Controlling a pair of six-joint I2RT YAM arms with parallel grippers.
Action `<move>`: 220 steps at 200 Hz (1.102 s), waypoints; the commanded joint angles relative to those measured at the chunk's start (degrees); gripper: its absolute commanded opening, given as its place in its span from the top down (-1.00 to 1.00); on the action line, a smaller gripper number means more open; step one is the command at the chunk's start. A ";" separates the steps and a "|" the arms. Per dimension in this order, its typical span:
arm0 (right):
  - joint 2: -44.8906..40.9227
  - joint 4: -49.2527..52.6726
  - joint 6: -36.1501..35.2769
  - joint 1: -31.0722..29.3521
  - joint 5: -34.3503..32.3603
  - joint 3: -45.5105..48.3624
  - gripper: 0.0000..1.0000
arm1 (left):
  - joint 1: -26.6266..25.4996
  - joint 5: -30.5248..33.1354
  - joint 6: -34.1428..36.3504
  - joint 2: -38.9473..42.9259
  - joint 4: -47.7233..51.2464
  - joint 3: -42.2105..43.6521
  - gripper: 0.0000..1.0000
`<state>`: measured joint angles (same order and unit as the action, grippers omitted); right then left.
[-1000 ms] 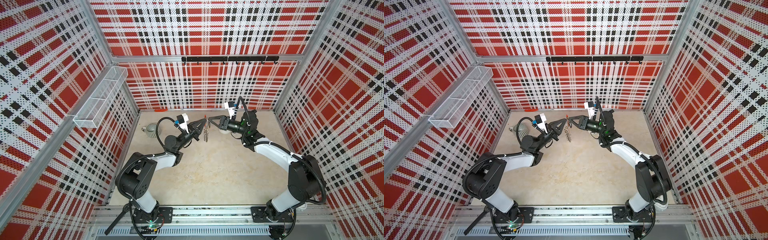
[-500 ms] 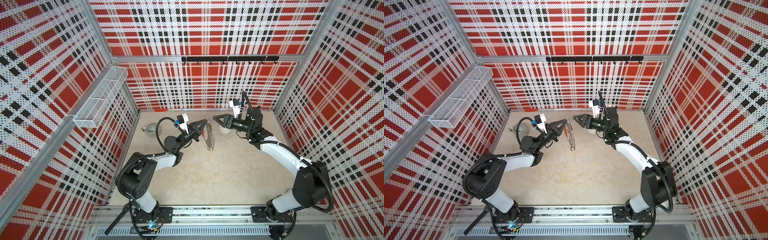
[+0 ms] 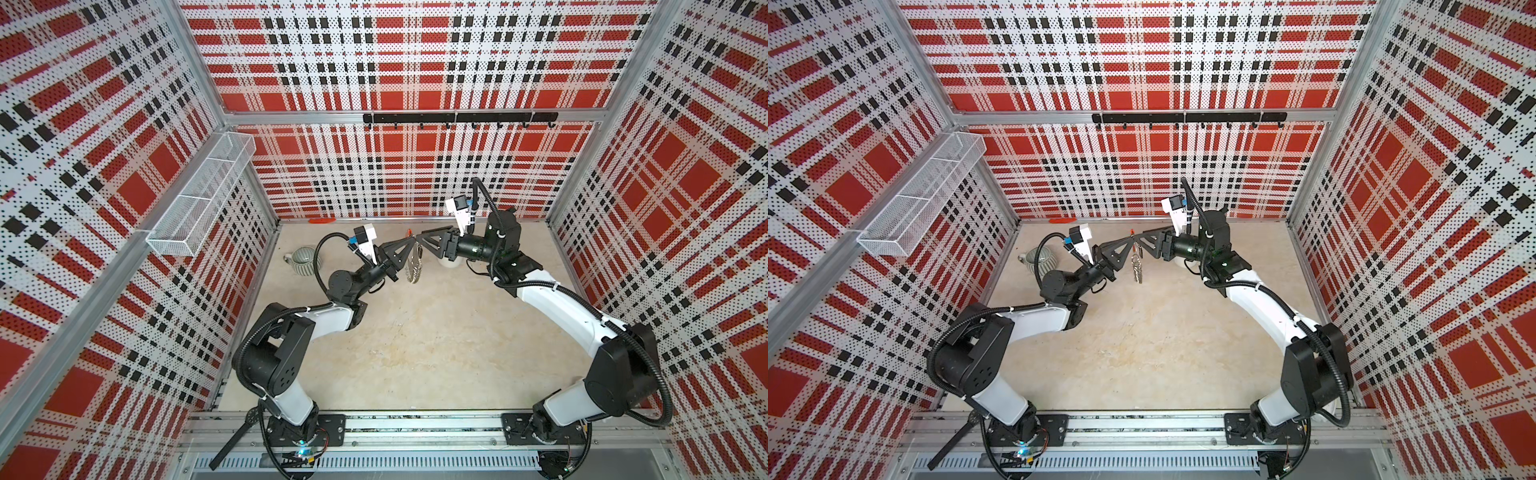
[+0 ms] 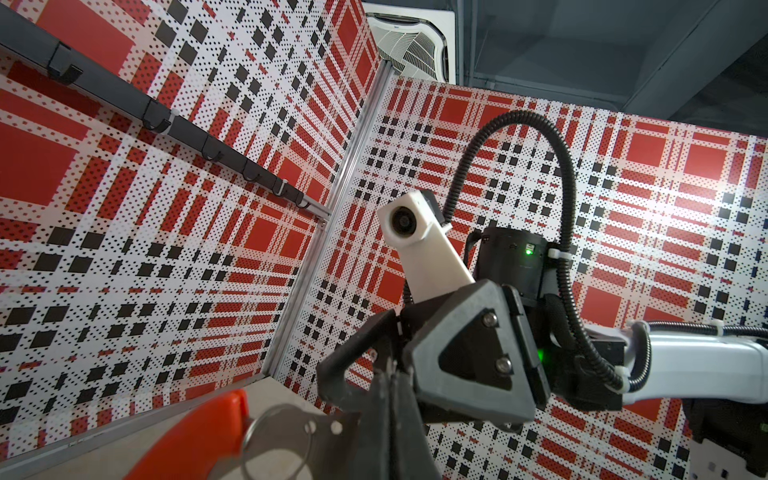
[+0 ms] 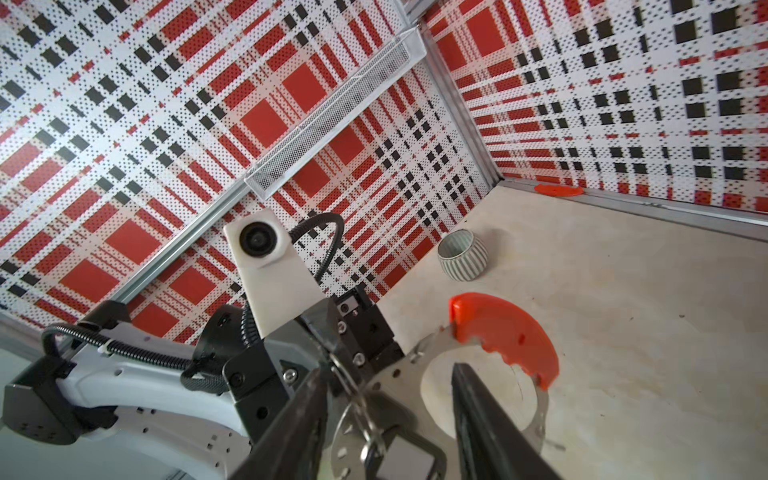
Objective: Put the keys on the keyring
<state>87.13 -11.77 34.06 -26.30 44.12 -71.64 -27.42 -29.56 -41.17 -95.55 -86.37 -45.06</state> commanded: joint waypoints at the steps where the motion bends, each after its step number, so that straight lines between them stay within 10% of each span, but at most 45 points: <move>1: 0.30 -2.64 -0.77 -0.07 1.31 0.33 0.05 | 0.10 -0.41 -0.97 -0.07 -4.59 -2.01 1.00; 220: -1.09 -7.04 -0.28 -0.14 0.92 3.92 1.00 | -0.01 -0.29 -2.53 -0.69 -6.16 -1.26 1.00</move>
<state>87.22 -19.20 35.40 -26.46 46.44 -68.47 -27.31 -29.10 -44.16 -96.09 -86.96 -45.43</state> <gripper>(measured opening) 0.052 0.044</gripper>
